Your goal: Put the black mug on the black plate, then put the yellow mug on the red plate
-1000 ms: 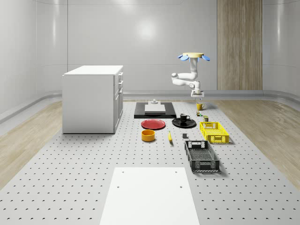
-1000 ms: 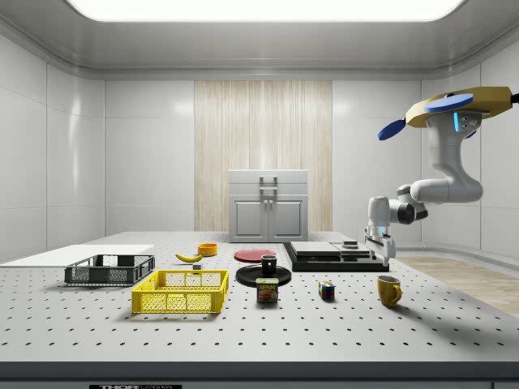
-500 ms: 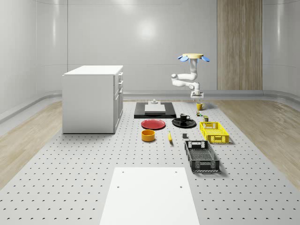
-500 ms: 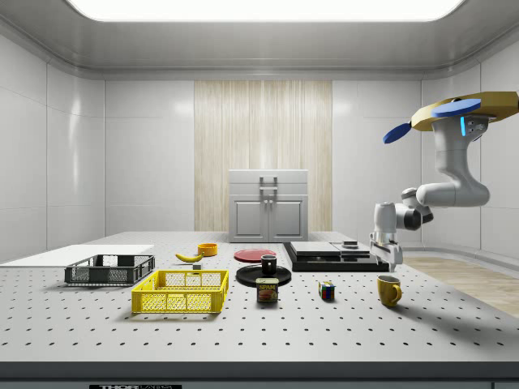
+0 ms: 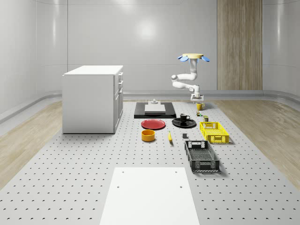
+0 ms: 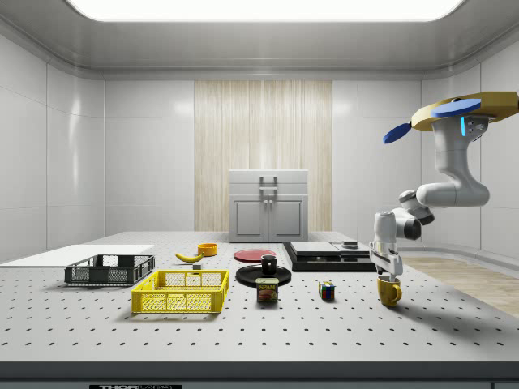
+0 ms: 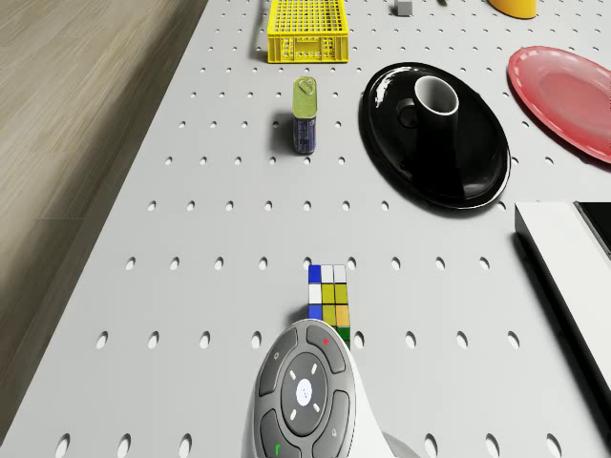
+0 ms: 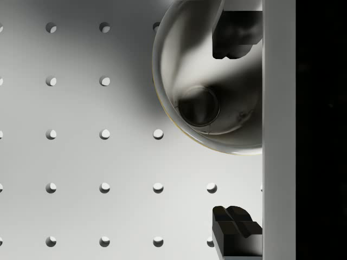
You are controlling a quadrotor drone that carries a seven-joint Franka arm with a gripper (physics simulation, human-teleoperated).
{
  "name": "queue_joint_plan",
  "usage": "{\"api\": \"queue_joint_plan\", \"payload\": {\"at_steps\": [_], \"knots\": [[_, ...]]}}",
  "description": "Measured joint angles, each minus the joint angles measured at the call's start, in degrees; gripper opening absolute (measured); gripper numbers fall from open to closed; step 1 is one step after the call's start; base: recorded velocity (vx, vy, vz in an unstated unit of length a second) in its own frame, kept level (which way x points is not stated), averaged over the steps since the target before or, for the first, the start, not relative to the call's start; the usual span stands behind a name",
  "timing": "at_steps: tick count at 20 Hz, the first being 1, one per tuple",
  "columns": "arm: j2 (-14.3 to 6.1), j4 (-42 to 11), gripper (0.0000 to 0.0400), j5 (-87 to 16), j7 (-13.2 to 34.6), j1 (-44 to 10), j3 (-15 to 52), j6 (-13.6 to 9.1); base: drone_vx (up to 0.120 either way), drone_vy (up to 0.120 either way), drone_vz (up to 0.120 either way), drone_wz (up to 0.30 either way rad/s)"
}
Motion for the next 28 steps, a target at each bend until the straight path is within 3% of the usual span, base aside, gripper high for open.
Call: {"api": "queue_joint_plan", "payload": {"at_steps": [11, 26, 27, 28], "knots": [[1.74, 1.59, 0.0400, -0.99, -0.46, -0.71, -0.60, -0.60, 0.000, 0.000, 0.000, 0.000], [2.30, 1.48, 0.0400, -0.78, -1.76, 0.61, -0.19, -1.33, 0.000, 0.000, 0.000, 0.000], [2.34, 1.47, 0.0377, -0.80, -1.80, 0.65, -0.19, -1.37, 0.000, 0.000, 0.000, 0.000], [2.39, 1.47, 0.0318, -0.82, -1.83, 0.69, -0.20, -1.41, 0.000, 0.000, 0.000, 0.000]]}}
